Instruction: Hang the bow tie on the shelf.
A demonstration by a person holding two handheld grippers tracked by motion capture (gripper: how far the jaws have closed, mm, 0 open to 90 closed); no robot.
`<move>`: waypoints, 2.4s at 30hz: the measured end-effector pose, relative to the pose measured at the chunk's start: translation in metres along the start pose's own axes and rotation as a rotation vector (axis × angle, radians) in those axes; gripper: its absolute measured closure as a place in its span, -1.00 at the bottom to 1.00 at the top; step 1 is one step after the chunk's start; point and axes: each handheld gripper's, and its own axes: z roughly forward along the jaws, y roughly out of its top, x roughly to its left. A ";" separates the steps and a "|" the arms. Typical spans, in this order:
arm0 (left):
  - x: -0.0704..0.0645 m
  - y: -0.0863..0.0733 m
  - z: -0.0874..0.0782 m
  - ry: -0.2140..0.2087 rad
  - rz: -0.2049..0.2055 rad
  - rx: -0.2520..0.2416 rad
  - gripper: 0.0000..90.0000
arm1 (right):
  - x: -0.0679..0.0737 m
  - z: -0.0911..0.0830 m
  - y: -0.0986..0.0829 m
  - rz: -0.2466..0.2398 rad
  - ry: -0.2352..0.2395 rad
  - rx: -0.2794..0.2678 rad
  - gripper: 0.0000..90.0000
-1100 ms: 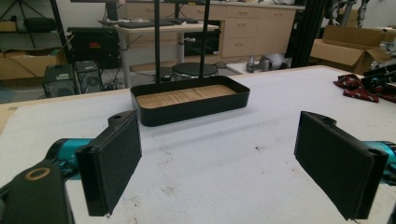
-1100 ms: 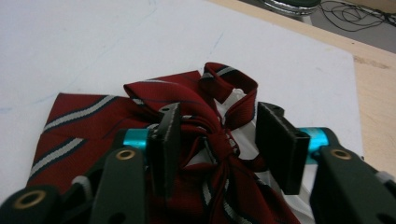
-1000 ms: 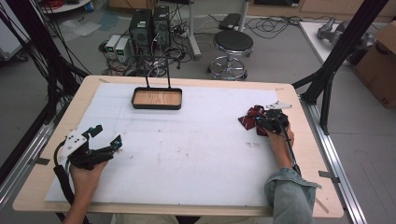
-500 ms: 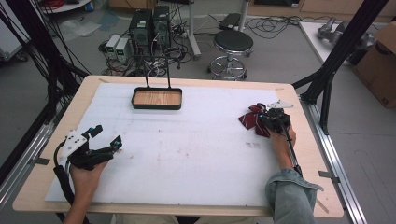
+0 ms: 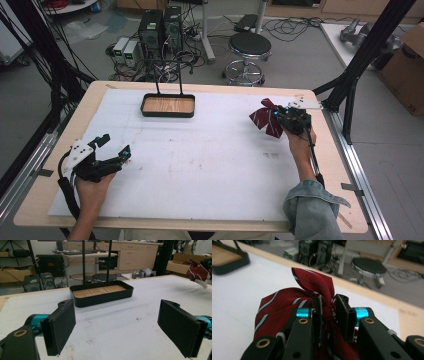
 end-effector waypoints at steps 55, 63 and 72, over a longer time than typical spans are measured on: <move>0.003 -0.002 0.008 -0.014 -0.020 -0.008 -0.66 | 0.155 0.097 0.165 -0.024 0.380 -0.211 0.68; 0.003 -0.002 0.008 -0.011 -0.021 -0.009 -0.65 | 0.162 0.117 0.176 -0.030 0.332 -0.192 0.68; 0.003 -0.002 0.008 -0.017 -0.020 -0.010 -0.65 | 0.146 0.130 0.166 -0.005 0.255 -0.118 0.68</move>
